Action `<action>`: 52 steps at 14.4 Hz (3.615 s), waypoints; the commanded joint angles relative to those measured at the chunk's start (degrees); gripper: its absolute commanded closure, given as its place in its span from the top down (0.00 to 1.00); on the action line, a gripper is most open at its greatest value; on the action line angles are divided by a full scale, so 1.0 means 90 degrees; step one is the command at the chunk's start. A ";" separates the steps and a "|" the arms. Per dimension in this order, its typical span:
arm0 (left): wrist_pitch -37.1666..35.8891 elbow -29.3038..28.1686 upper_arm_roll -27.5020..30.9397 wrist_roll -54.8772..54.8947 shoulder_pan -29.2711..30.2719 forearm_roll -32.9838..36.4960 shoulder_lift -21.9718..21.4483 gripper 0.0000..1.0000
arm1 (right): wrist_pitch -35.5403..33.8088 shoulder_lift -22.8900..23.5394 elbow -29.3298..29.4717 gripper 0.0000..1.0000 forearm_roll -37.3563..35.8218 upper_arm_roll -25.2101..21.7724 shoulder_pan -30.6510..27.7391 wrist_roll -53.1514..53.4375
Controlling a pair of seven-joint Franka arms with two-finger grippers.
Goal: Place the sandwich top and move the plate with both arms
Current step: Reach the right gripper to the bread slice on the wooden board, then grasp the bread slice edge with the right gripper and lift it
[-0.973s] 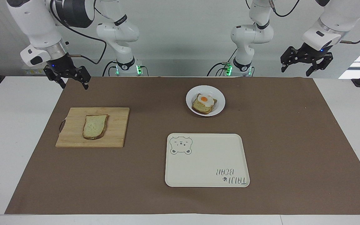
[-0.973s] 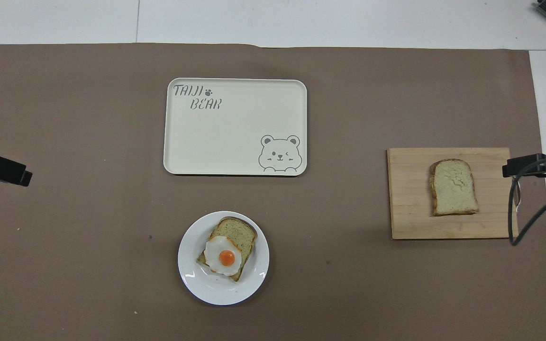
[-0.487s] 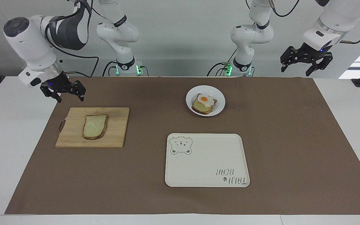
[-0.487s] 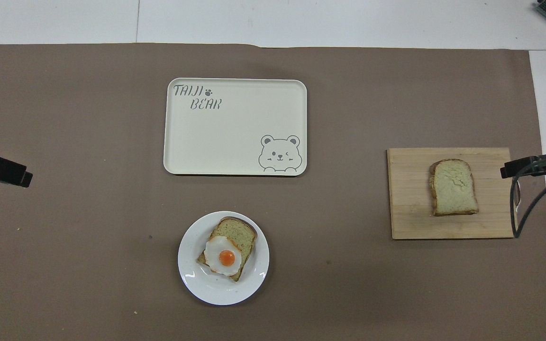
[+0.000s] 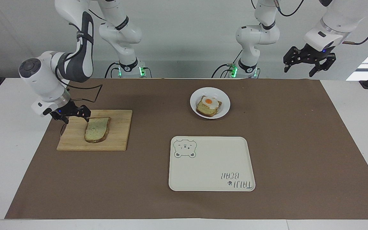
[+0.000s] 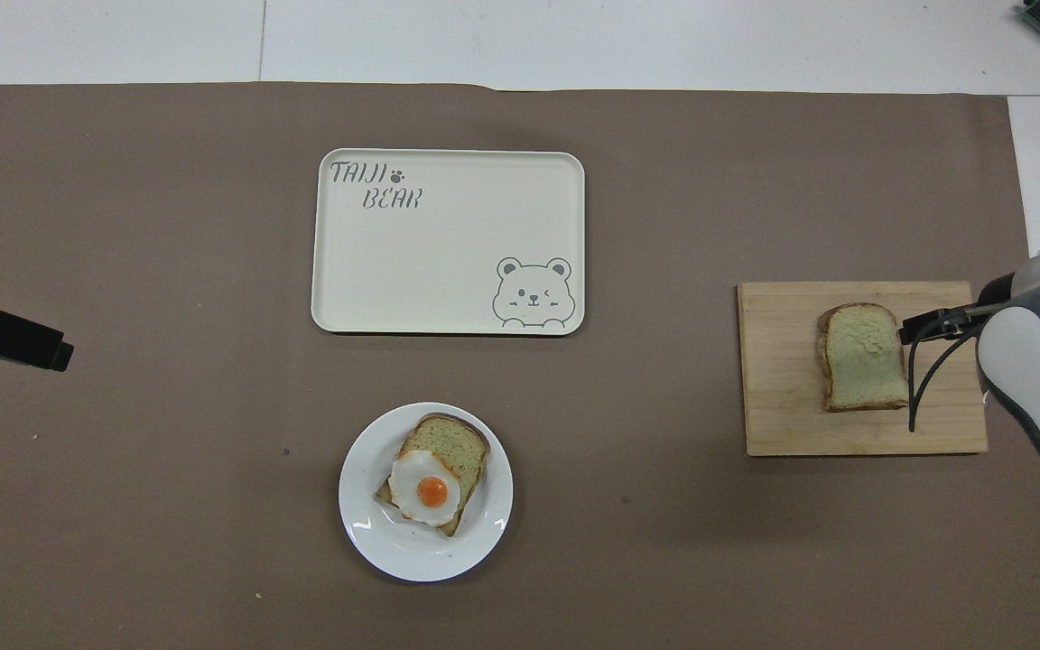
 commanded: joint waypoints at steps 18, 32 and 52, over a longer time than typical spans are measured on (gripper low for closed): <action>-0.0011 -0.0207 0.0078 -0.0048 -0.0124 -0.0010 -0.0191 1.00 | 0.0614 0.0442 -0.0579 0.70 0.0744 0.0062 -0.0419 -0.0770; -0.0011 -0.0207 0.0078 -0.0028 -0.0124 -0.0010 -0.0191 1.00 | 0.0526 0.0539 -0.0472 0.00 0.0744 0.0062 -0.0361 -0.0604; -0.0021 -0.0216 0.0078 -0.0028 -0.0124 -0.0010 -0.0191 1.00 | -0.2599 -0.0700 0.1344 0.00 0.1037 0.0413 0.0068 -0.0516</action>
